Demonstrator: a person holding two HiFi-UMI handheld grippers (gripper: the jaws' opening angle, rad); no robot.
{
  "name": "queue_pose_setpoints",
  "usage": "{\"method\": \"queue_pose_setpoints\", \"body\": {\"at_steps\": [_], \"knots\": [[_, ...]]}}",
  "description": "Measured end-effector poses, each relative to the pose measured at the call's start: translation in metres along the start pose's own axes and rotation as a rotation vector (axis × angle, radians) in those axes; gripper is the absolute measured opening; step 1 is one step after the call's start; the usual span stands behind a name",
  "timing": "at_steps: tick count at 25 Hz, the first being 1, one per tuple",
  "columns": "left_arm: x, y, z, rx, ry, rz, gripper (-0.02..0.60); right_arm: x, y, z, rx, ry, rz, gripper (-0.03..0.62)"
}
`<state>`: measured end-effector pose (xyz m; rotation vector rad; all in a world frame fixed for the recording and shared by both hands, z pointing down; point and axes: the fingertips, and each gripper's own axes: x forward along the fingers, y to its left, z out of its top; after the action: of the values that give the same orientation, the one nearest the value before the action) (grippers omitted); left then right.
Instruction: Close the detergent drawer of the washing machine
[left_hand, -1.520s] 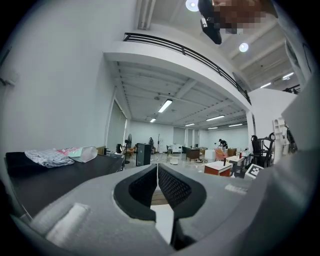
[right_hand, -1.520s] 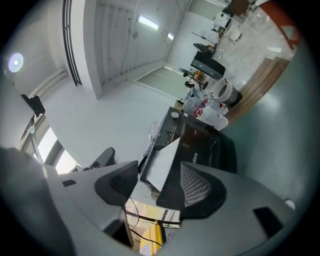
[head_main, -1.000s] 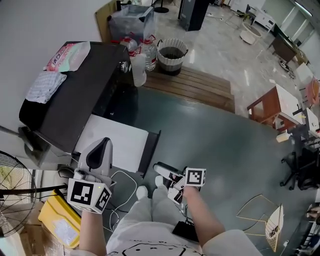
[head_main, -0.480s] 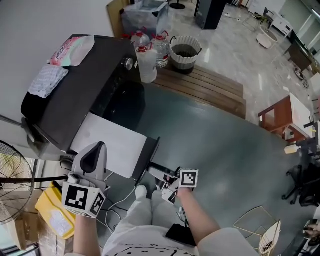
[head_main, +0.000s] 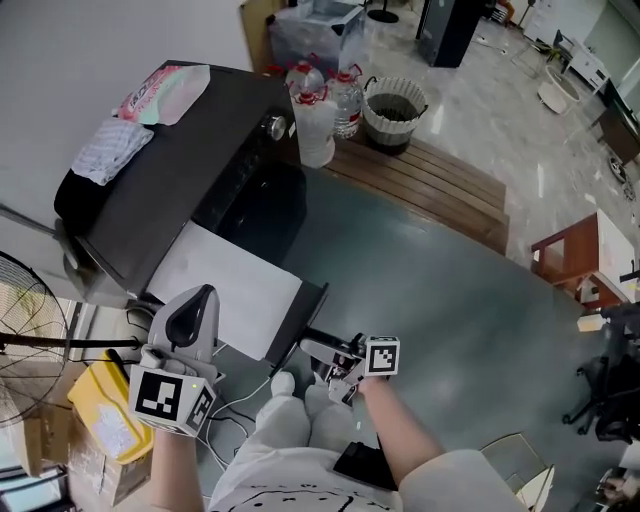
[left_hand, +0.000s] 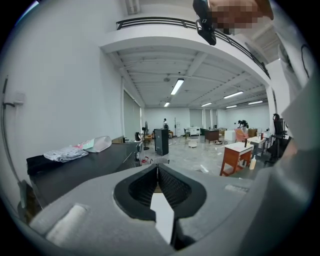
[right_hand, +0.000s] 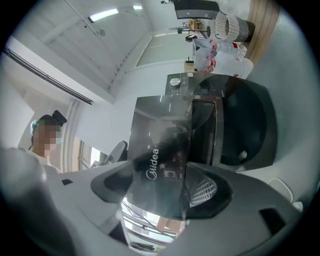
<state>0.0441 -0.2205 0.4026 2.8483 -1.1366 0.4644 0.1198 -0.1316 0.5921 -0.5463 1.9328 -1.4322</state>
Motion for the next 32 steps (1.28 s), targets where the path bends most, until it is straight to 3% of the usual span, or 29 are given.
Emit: {"method": "queue_pose_setpoints", "body": {"at_steps": [11, 16, 32], "knots": [[-0.002, -0.004, 0.014, 0.009, -0.034, 0.021, 0.018, 0.003, 0.01, -0.004, 0.029, -0.002, -0.043, 0.313], [-0.006, -0.005, 0.02, 0.036, -0.045, 0.042, 0.018, 0.006, 0.02, 0.001, -0.049, 0.007, -0.08, 0.313], [-0.023, -0.002, 0.025, 0.068, -0.05, 0.089, 0.018, 0.041, 0.017, -0.002, -0.058, 0.003, -0.138, 0.314]]}}
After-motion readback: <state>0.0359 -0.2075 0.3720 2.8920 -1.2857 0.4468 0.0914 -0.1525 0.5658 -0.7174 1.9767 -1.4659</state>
